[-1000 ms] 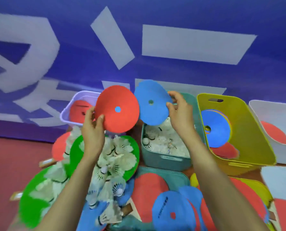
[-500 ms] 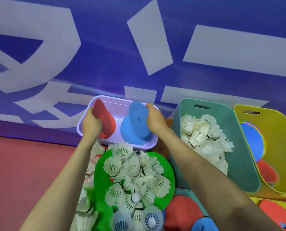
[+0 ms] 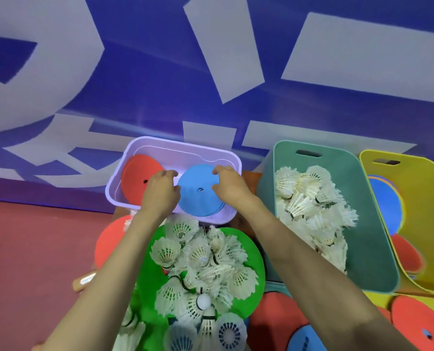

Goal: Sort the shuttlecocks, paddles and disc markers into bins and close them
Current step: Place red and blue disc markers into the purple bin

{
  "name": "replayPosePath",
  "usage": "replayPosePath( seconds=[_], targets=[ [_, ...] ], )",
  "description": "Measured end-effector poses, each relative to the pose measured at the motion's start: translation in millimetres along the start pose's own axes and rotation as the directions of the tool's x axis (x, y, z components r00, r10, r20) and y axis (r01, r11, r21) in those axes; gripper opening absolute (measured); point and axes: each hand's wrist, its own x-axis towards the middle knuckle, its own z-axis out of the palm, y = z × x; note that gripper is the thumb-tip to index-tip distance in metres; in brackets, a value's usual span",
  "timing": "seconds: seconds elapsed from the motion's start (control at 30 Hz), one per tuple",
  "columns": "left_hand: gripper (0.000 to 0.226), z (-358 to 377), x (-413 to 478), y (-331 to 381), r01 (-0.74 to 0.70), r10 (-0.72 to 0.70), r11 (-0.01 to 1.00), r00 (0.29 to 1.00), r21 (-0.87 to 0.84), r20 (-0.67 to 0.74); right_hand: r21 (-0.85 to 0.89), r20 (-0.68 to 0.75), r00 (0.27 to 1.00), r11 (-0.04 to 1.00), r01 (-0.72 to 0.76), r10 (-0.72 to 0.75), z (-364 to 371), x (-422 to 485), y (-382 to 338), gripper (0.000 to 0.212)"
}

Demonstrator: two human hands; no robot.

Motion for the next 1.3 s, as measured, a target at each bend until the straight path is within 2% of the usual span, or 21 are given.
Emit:
replayPosePath(
  seconds=[0.13, 0.27, 0.37, 0.5, 0.67, 0.77, 0.9, 1.03, 1.1, 1.17, 1.23, 1.3],
  targets=[
    [0.036, 6, -36, 61, -0.124, 0.124, 0.992, 0.992, -0.028, -0.025, -0.100, -0.195, 0.973, 0.989, 0.106, -0.124, -28, -42, 20, 0.044],
    [0.033, 15, -76, 120, -0.232, 0.227, 0.969, 0.971, -0.087, -0.071, -0.121, -0.378, 0.913, 0.985, 0.119, -0.157, -64, -96, 74, 0.037],
    [0.029, 32, -112, 164, -0.339, 0.327, 0.930, 0.939, -0.139, -0.103, -0.078, -0.425, 0.891, 0.987, 0.141, -0.161, -83, -144, 124, 0.033],
    [0.025, 65, -161, 225, -0.502, 0.496, 0.823, 0.863, -0.268, -0.092, -0.023, -0.485, 0.857, 0.982, 0.188, -0.175, -94, -214, 188, 0.031],
    [0.029, 115, -217, 297, -0.560, 0.578, 0.749, 0.814, -0.354, -0.066, -0.021, -0.574, 0.794, 0.972, 0.232, -0.202, -103, -288, 271, 0.032],
    [0.027, 148, -246, 339, -0.589, 0.608, 0.715, 0.790, -0.376, -0.082, 0.000, -0.577, 0.794, 0.972, 0.234, -0.192, -110, -328, 320, 0.031],
    [0.026, 208, -287, 376, -0.506, 0.553, 0.761, 0.833, -0.406, -0.004, 0.088, -0.546, 0.825, 0.970, 0.227, -0.144, -115, -375, 381, 0.032],
    [0.028, 269, -314, 391, -0.396, 0.456, 0.870, 0.873, -0.295, 0.172, 0.183, -0.464, 0.886, 0.976, 0.120, -0.022, -100, -406, 450, 0.032],
    [0.037, 292, -320, 396, -0.276, 0.328, 0.937, 0.905, -0.213, 0.271, 0.307, -0.357, 0.928, 0.952, 0.013, 0.103, -88, -411, 481, 0.033],
    [0.048, 313, -322, 399, -0.187, 0.211, 0.977, 0.910, -0.101, 0.358, 0.403, -0.183, 0.952, 0.902, -0.155, 0.246, -73, -406, 507, 0.038],
    [0.061, 329, -322, 398, -0.124, 0.104, 0.992, 0.897, 0.018, 0.430, 0.343, -0.049, 0.961, 0.908, -0.241, 0.274, -55, -396, 525, 0.044],
    [0.071, 338, -320, 392, -0.072, 0.004, 0.989, 0.889, 0.130, 0.457, 0.270, 0.008, 0.970, 0.934, -0.235, 0.242, -38, -385, 531, 0.052]
  ],
)
